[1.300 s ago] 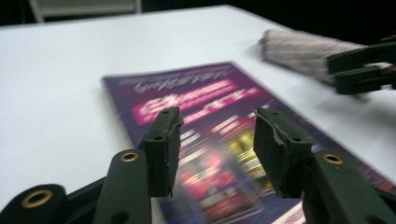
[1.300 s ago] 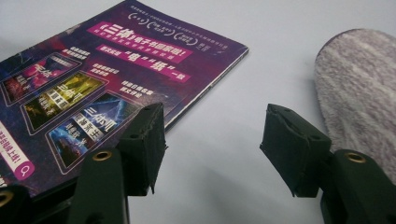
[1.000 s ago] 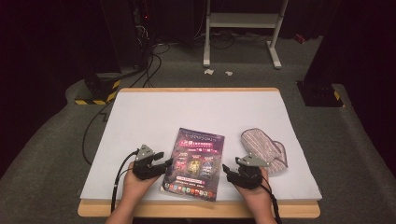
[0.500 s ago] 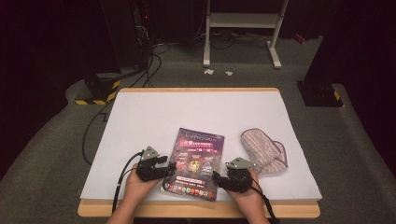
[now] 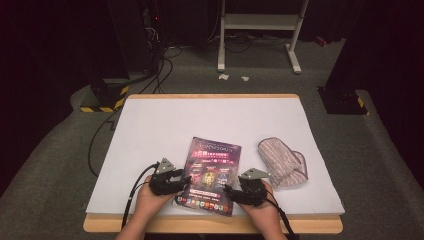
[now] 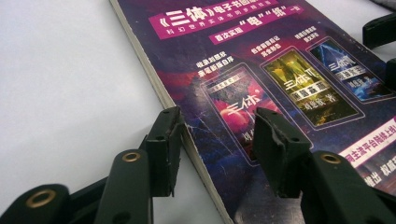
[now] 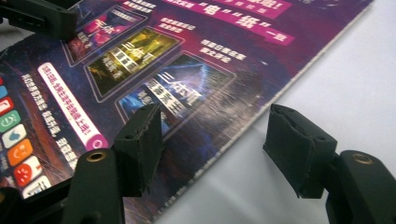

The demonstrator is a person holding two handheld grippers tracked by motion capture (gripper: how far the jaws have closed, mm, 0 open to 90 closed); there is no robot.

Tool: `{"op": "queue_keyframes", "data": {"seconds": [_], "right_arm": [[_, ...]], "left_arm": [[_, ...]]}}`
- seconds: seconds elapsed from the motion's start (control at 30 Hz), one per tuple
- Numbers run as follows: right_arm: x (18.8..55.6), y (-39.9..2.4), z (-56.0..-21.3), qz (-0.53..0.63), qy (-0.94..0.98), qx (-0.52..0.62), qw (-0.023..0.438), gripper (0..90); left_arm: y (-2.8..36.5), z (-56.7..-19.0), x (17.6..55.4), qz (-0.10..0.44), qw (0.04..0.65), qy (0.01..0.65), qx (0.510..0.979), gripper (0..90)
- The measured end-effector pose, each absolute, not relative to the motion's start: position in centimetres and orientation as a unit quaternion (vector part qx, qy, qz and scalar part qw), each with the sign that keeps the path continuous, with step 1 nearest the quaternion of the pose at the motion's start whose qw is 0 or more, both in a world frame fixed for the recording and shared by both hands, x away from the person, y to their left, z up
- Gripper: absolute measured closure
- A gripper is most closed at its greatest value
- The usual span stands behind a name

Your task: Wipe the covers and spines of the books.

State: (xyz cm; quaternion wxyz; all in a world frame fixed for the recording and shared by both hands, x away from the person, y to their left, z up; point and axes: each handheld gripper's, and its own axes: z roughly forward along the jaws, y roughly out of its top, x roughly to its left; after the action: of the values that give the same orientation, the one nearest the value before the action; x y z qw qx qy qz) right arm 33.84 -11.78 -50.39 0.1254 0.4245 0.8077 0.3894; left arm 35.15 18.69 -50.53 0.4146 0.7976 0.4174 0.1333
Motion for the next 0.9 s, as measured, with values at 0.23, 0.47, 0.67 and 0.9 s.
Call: {"op": "queue_keyframes", "data": {"seconds": [0.23, 0.47, 0.67, 0.9], "right_arm": [[33.8, -11.3, -50.3, 0.379, 0.806, 0.436, 0.132, 35.6], [34.1, -10.9, -50.1, 0.370, 0.802, 0.445, 0.149, 35.4], [34.7, -10.9, -50.1, 0.369, 0.799, 0.451, 0.152, 35.6], [36.3, -10.7, -49.9, 0.359, 0.796, 0.460, 0.162, 36.0]], "left_arm": [[18.0, -50.4, 34.9, 0.144, 0.403, 0.415, 0.803, 54.5], [17.6, -50.4, 35.1, 0.150, 0.402, 0.425, 0.797, 55.1], [17.5, -50.4, 35.4, 0.152, 0.401, 0.427, 0.796, 56.6], [17.0, -50.5, 36.2, 0.159, 0.404, 0.424, 0.795, 57.8]]}}
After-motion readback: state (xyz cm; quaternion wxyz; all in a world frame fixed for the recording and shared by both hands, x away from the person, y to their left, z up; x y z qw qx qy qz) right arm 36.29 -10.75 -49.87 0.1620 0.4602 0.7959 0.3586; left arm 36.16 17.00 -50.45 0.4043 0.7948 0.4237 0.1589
